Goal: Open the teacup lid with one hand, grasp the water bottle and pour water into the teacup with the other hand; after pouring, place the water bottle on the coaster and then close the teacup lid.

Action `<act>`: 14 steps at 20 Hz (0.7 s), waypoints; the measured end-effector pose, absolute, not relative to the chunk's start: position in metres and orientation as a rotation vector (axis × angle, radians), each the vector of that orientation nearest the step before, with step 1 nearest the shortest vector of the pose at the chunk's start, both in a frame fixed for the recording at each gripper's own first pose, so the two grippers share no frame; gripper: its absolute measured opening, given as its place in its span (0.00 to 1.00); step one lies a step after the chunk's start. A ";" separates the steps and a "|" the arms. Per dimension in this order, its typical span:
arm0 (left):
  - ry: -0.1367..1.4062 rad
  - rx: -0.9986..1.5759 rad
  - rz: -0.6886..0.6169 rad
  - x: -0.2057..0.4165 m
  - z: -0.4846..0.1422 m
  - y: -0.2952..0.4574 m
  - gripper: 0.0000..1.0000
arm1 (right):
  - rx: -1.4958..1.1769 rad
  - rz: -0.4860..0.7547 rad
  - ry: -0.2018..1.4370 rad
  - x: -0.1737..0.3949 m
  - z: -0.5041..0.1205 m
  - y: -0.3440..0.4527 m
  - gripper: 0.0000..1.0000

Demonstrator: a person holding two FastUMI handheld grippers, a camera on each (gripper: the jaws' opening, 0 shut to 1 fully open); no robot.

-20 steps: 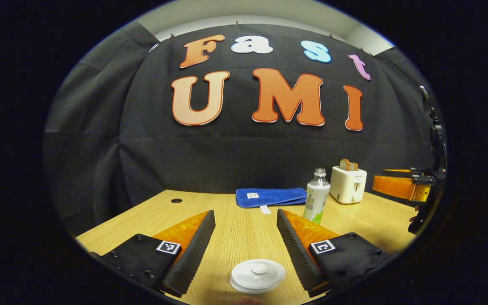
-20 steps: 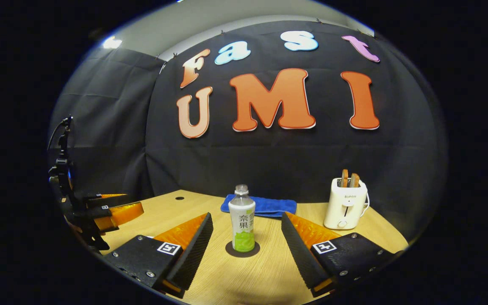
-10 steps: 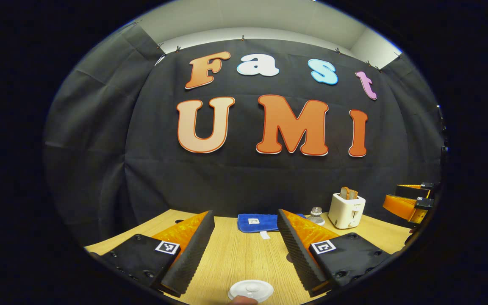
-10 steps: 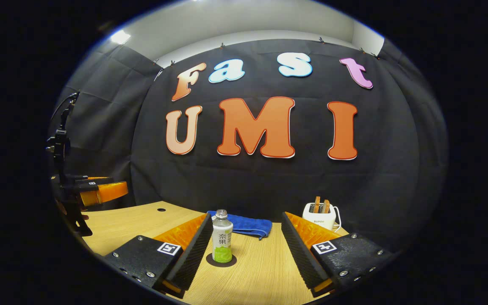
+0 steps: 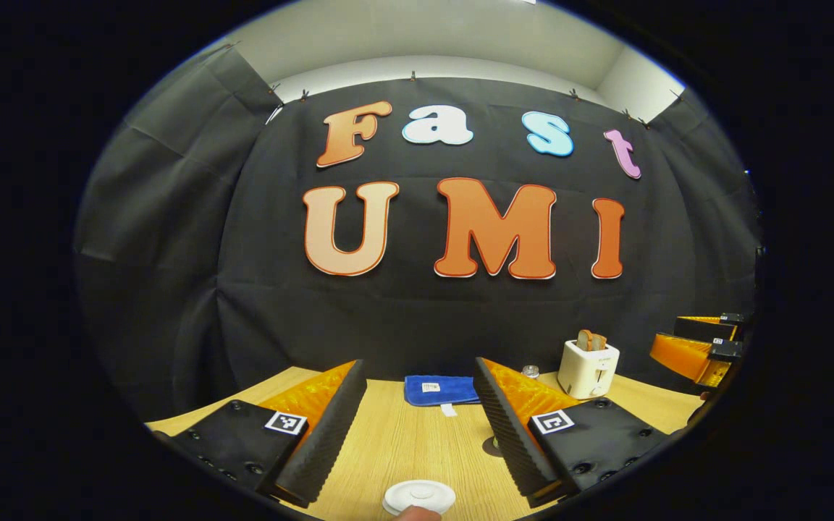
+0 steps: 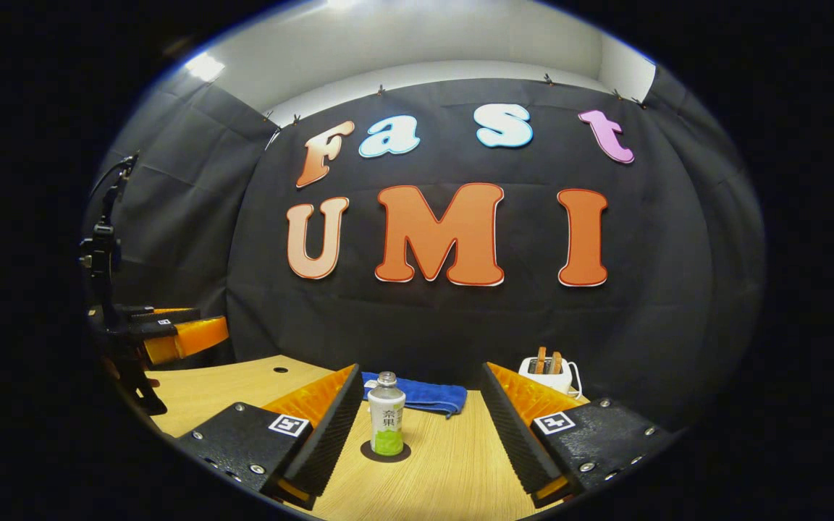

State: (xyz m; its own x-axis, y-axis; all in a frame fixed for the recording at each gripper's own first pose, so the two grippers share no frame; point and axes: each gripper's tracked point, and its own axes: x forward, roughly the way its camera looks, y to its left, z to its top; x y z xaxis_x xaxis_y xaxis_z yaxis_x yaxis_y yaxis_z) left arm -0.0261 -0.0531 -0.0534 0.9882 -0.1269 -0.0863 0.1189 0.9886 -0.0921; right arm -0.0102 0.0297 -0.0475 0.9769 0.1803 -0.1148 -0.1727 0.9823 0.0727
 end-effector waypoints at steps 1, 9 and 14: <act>0.099 -0.092 -0.120 -0.029 -0.054 -0.051 0.97 | 0.067 0.174 0.120 -0.013 -0.044 0.029 0.97; 0.113 -0.132 -0.085 -0.037 -0.049 -0.028 0.99 | 0.023 0.122 0.124 -0.035 -0.024 0.022 0.97; 0.130 -0.117 -0.114 -0.043 -0.054 -0.041 0.99 | -0.014 0.124 0.127 -0.047 -0.021 0.025 0.97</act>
